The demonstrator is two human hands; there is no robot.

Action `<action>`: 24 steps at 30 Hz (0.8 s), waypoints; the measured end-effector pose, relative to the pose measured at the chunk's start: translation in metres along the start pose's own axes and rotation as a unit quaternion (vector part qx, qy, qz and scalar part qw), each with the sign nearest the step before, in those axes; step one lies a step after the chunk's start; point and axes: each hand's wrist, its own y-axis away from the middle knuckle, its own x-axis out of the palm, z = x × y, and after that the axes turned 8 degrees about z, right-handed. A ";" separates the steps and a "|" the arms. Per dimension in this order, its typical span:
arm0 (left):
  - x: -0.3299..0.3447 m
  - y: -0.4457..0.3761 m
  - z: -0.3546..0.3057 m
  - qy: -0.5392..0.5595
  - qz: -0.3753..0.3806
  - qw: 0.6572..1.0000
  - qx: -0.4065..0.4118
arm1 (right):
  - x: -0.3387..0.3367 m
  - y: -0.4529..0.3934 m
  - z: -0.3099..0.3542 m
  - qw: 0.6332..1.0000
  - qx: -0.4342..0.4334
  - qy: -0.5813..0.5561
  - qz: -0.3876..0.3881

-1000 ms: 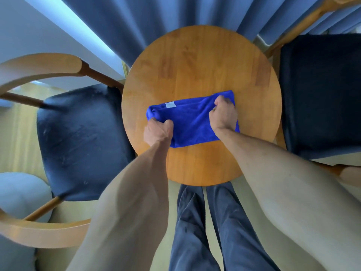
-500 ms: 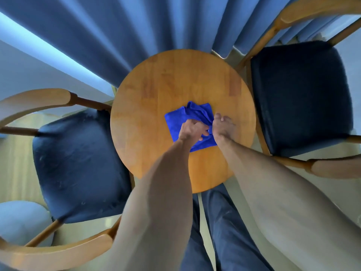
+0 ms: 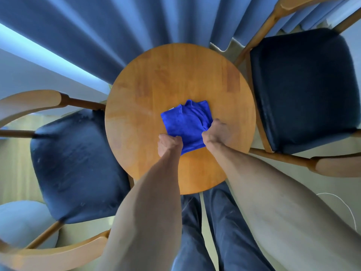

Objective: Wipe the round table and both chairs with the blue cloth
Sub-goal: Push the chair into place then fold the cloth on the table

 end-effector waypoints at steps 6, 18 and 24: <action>0.007 0.010 -0.011 -0.071 -0.017 0.997 0.019 | 0.013 0.013 -0.010 0.998 0.060 -0.032 -0.007; 0.008 -0.018 0.008 -0.047 -0.005 0.996 0.078 | 0.033 -0.005 -0.010 0.906 -0.382 0.181 0.011; 0.010 -0.012 0.002 -0.063 -0.003 0.995 0.081 | 0.036 0.000 0.002 0.965 -0.209 0.125 -0.100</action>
